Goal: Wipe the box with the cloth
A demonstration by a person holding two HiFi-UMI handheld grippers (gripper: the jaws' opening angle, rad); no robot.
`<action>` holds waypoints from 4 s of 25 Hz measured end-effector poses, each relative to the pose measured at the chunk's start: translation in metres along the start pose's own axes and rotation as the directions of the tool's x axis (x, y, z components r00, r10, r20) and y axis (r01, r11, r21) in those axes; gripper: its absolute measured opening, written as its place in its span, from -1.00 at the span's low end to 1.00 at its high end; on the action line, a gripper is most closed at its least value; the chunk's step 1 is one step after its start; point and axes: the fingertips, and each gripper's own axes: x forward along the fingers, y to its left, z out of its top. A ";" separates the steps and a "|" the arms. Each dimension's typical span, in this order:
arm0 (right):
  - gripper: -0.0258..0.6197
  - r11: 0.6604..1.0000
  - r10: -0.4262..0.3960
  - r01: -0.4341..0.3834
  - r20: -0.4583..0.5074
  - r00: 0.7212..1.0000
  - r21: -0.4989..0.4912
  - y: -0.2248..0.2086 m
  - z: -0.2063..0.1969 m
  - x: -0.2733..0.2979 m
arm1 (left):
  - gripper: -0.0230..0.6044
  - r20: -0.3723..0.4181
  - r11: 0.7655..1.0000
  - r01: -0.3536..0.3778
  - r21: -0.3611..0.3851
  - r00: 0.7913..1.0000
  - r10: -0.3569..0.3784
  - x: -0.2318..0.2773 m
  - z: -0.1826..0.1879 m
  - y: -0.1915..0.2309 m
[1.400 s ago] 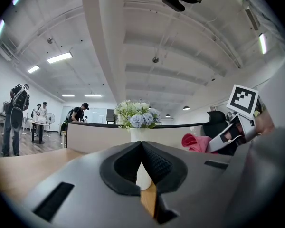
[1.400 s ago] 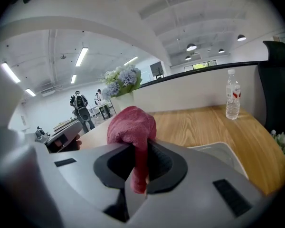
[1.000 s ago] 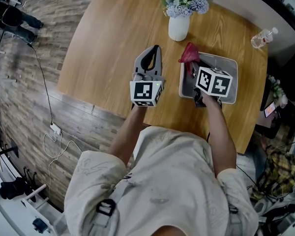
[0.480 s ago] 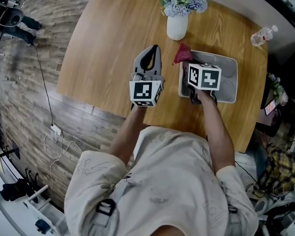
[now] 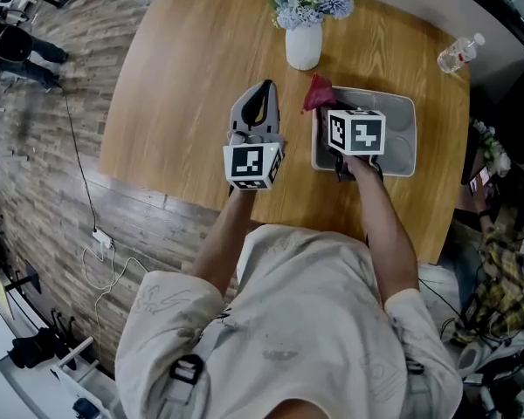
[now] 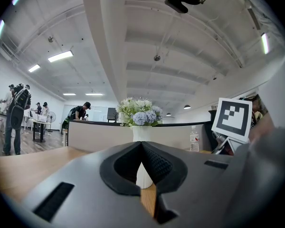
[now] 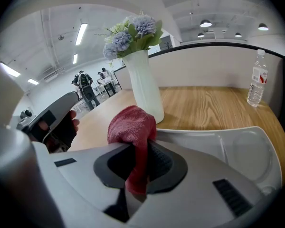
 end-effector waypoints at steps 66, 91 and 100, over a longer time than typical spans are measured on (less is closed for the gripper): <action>-0.72 0.904 -0.394 0.389 -0.007 0.919 0.175 -0.185 -0.019 -0.112 | -0.90 -0.026 0.987 0.159 -0.009 0.987 -0.159 0.022 -0.009 -0.056; -0.73 0.999 -0.046 0.045 0.083 0.995 0.006 -0.027 0.027 -0.090 | -0.90 -0.015 0.997 0.070 0.011 0.997 -0.070 0.005 0.003 -0.032; -0.73 0.999 0.048 -0.048 -0.092 0.995 0.001 0.012 -0.024 -0.047 | -0.90 -0.021 0.999 0.036 0.008 0.999 -0.036 0.003 0.000 -0.023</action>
